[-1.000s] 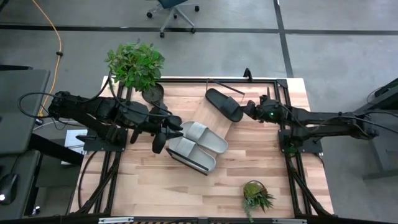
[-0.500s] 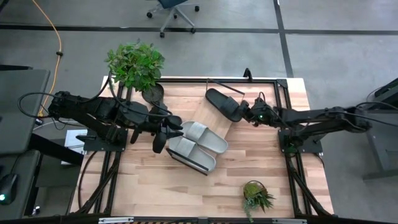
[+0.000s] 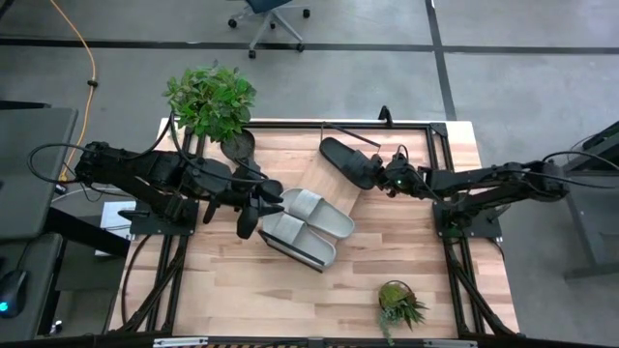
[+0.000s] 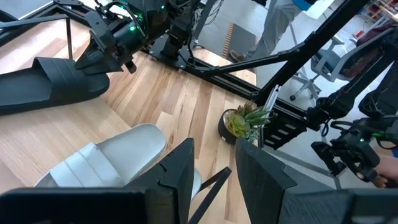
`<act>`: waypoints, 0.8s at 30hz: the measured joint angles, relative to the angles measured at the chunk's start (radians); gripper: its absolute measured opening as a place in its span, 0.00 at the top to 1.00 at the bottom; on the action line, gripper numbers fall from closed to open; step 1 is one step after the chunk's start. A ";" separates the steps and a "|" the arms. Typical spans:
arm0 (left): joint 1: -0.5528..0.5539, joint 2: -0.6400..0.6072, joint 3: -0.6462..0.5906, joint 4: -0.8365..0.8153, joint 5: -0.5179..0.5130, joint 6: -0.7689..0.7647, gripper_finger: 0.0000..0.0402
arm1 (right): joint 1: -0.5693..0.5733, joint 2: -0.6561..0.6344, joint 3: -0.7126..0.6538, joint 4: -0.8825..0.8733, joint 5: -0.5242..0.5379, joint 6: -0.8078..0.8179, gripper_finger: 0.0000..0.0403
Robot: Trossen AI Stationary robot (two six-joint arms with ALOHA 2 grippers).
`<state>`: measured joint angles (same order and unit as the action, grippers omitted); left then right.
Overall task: Pick and place slides into the shelf
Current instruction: Put the bottom black slide on the shelf
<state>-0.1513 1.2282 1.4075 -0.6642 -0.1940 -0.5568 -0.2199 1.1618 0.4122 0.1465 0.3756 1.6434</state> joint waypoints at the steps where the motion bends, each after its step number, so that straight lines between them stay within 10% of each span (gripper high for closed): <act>1: 0.000 0.000 0.000 -0.001 0.000 0.000 0.73 | 0.000 0.008 0.000 0.001 0.000 0.003 0.61; 24: 0.000 0.000 0.000 -0.012 0.002 -0.001 0.73 | -0.040 0.029 0.000 0.047 0.013 -0.056 0.81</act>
<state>-0.1516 1.2282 1.4075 -0.6758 -0.1917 -0.5574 -0.2604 1.1912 0.4122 0.1931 0.3884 1.5876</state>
